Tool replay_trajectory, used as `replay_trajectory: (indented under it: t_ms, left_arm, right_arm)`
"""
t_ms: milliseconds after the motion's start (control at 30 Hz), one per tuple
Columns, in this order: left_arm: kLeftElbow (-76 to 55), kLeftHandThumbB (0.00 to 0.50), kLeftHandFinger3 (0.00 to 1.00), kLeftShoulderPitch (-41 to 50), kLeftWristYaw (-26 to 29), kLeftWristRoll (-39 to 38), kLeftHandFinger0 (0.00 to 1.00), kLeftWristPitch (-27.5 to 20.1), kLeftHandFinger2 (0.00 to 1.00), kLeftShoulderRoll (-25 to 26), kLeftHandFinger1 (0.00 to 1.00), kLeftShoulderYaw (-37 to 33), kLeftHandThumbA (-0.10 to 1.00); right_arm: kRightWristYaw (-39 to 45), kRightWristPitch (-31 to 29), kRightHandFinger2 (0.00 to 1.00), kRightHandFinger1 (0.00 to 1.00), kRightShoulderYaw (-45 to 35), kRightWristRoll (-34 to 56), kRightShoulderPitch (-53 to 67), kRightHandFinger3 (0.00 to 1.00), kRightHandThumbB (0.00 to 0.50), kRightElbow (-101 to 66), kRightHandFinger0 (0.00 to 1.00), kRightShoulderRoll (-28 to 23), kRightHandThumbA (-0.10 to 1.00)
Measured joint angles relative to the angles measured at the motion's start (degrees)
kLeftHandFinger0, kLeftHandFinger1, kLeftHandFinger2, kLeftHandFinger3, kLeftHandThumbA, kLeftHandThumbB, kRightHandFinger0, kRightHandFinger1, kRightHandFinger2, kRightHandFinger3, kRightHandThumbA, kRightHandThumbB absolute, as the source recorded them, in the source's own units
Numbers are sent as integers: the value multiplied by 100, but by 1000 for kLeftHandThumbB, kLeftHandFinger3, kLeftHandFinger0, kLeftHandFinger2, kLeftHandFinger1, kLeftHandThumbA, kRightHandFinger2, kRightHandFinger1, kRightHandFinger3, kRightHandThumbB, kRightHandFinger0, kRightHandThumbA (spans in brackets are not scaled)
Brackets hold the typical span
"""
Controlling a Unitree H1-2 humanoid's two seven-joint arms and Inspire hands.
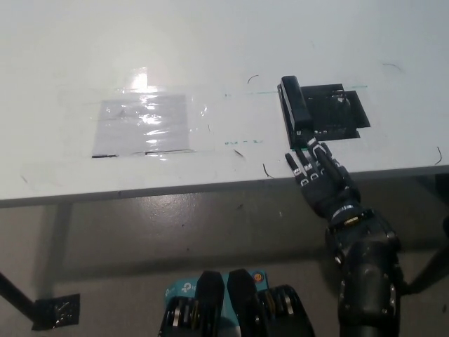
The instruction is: A stapler is kept infront of the robot on the black mark on the desk and the robot uses its right hand to lift the top of the stapler to open it
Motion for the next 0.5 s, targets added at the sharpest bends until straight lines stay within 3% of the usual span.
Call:
replay_trajectory:
  t_ms: [133, 300, 500]
  left_arm:
    - [0, 194, 1000, 3, -1, 4, 687, -1, 983, 2, 818, -7, 747]
    - [-1, 198, 1000, 54, -1, 3, 636, -1, 940, 2, 772, -5, 719]
    - [-4, 198, 1000, 67, -1, 4, 642, -1, 932, 1, 765, -8, 723]
  right_arm:
    - [-9, -39, 905, 830, -23, -2, -222, 1000, 0, 117, 780, -29, 903]
    - [-18, -54, 902, 821, -49, -5, -310, 998, 0, 193, 731, -27, 876]
    - [-20, -102, 920, 838, -22, -85, -474, 996, 0, 234, 780, -27, 870]
